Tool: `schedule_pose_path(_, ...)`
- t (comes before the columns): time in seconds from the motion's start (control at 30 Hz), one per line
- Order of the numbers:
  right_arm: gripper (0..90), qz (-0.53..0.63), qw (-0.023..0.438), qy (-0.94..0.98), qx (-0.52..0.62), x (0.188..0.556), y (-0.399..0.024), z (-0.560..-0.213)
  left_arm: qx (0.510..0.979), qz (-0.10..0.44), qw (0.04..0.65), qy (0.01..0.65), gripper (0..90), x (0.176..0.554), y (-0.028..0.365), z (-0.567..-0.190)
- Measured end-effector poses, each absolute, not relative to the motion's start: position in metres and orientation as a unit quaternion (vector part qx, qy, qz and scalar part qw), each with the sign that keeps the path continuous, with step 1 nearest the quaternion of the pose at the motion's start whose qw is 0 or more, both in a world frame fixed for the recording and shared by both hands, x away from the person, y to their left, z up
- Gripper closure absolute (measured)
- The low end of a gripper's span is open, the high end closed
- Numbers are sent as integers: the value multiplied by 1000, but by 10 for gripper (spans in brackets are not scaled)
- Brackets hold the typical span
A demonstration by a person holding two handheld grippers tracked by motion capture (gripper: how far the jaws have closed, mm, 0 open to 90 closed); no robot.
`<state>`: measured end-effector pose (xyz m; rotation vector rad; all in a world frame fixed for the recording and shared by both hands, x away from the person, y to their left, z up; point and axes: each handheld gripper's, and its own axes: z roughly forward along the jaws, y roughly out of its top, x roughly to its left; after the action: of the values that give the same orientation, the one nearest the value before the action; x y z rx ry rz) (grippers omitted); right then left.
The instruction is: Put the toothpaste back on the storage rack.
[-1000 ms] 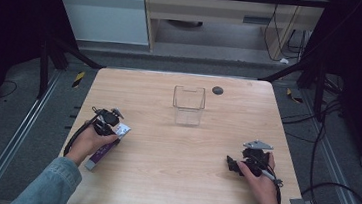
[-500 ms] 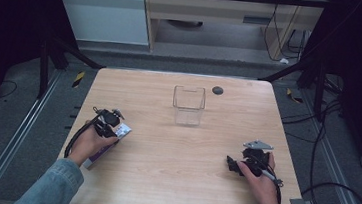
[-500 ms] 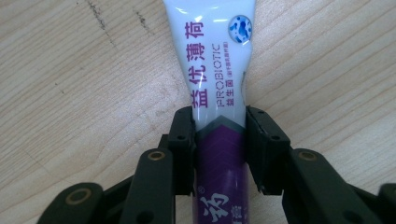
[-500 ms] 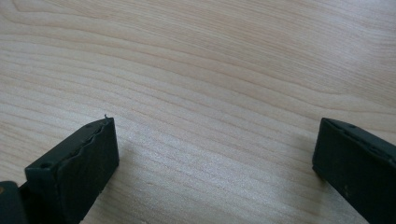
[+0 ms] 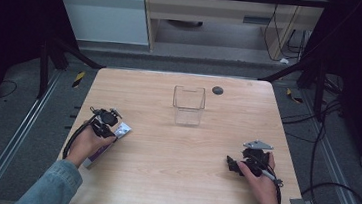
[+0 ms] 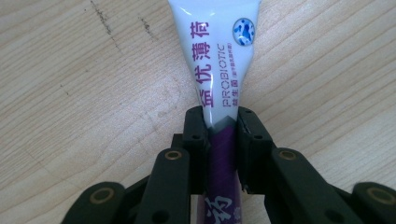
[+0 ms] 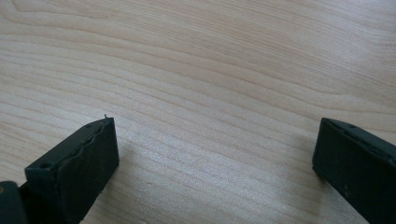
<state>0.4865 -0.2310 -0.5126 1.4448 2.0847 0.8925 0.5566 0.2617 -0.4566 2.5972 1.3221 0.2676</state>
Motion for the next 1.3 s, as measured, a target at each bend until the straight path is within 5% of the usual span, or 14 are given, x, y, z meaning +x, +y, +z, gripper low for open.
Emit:
schedule_pose_path(0.67,6,323,226,757,522,487,-231,-513,863,140,188,447,781,536,277,-406)
schedule_pose_path(1.3,6,322,226,757,522,487,-231,-513,866,149,217,425,781,545,251,-375)
